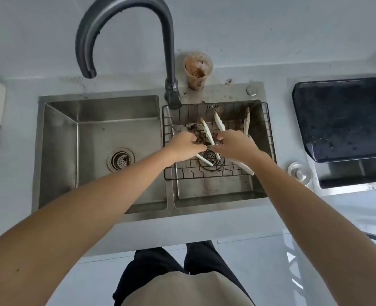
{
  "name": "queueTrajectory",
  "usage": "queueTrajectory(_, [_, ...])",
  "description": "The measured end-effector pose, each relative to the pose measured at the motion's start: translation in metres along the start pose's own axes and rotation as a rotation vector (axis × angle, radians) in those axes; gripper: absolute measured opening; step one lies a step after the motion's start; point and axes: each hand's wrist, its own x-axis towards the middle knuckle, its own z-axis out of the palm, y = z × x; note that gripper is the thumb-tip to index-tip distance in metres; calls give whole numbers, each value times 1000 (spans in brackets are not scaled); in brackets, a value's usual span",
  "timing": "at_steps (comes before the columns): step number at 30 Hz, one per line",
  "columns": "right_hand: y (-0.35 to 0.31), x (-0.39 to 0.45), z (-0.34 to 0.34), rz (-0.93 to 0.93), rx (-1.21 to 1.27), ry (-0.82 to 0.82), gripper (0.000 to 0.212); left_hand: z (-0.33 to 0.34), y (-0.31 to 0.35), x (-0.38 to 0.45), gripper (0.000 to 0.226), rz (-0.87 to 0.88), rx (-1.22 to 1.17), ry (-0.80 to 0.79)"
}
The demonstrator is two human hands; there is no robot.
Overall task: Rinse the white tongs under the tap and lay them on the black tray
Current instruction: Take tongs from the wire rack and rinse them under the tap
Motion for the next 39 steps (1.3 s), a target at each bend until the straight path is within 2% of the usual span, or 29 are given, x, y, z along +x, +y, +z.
queueTrajectory(1, [2, 6, 4, 9, 20, -11, 51, 6, -2, 6, 12, -37, -52, -2])
queueTrajectory(4, [2, 16, 13, 44, 55, -55, 42, 23, -11, 23, 32, -236, -244, 30])
queueTrajectory(7, [4, 34, 28, 84, 94, -44, 35, 38, -21, 37, 21, -364, -353, 70])
queueTrajectory(11, [4, 51, 45, 146, 56, -6, 22, 48, -26, 49, 42, -508, -590, 74])
queueTrajectory(13, [4, 57, 51, 163, 53, 1, 21, 53, -24, 53, 50, -561, -688, 93])
queueTrajectory(20, [6, 69, 59, 142, 14, 21, 13, 69, -26, 64, 48, -634, -851, 162])
queueTrajectory(27, [1, 54, 48, 124, 78, 89, 14, 73, -15, 53, 38, -564, -882, 208])
queueTrajectory(31, [5, 35, 34, 98, 71, 159, 16, 70, -9, 35, 16, -468, -855, 250])
queueTrajectory(36, [0, 6, 21, 65, 178, 254, 16, 53, -2, 4, 23, -259, -834, 274])
queueTrajectory(39, [-14, -14, 15, 40, 302, 305, 16, 33, -5, -22, 20, -136, -811, 325])
